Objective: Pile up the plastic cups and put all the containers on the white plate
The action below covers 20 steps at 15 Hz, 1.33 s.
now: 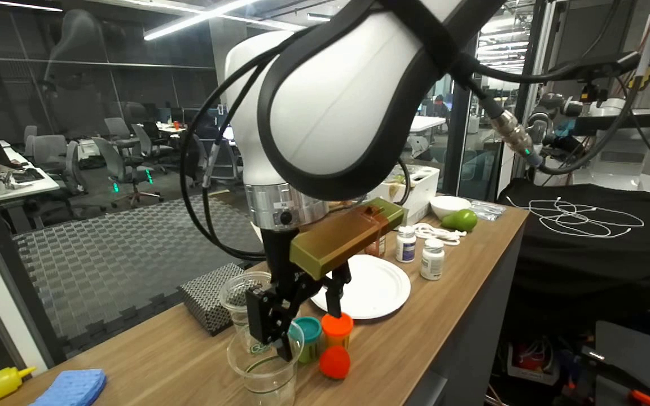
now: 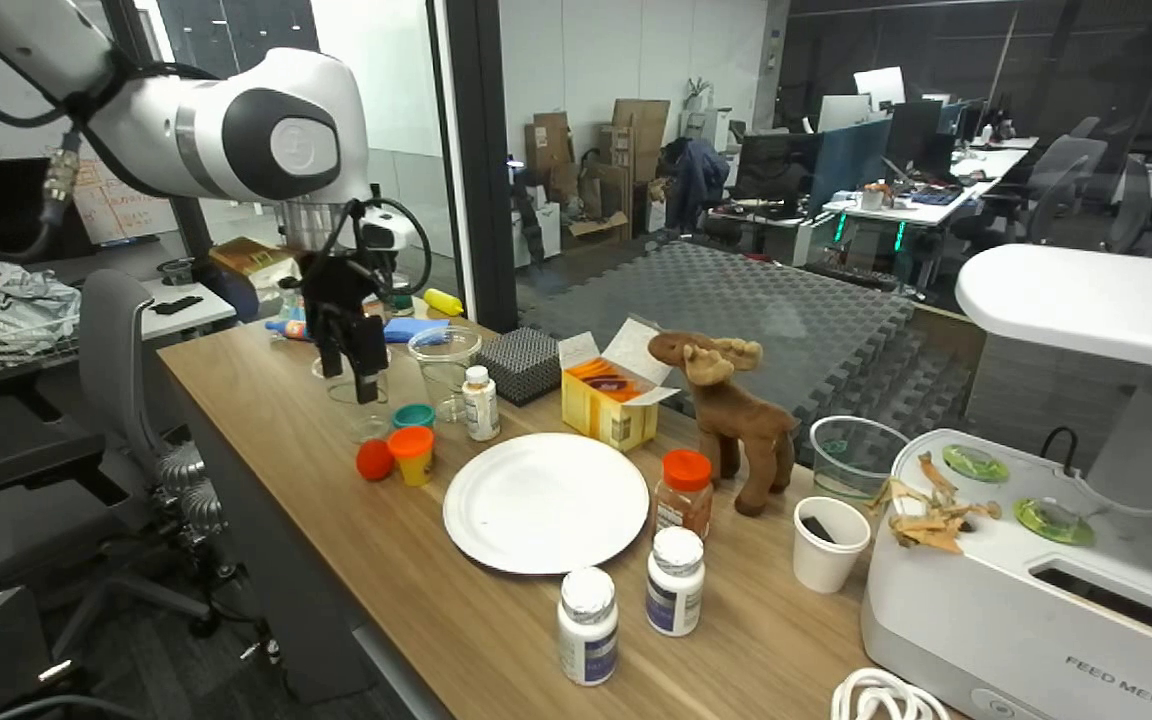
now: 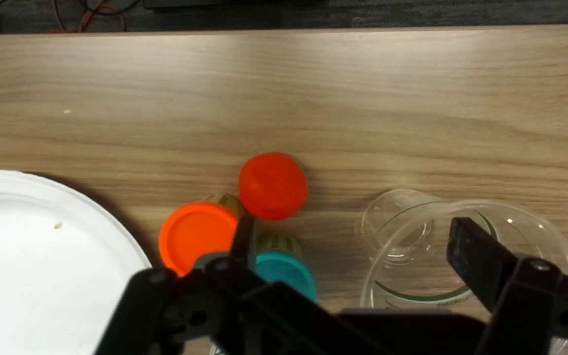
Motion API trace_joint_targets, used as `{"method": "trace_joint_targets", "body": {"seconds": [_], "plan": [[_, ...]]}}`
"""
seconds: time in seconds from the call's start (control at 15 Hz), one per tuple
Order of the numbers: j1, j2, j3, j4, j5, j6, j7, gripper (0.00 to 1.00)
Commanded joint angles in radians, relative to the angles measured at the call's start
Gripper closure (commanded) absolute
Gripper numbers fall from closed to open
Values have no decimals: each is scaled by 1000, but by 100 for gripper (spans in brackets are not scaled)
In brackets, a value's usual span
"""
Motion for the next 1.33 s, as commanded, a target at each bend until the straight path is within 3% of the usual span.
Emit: {"method": "trace_joint_targets", "body": {"seconds": [0.0, 0.4, 0.6, 0.73, 1.27], "plan": [[28, 49, -20, 67, -22, 10, 10, 26], [44, 58, -29, 91, -18, 21, 17, 74], [41, 55, -24, 95, 4, 2, 13, 92], [35, 50, -17, 90, 25, -19, 4, 97], [18, -31, 5, 85, 144, -164, -3, 94]]}}
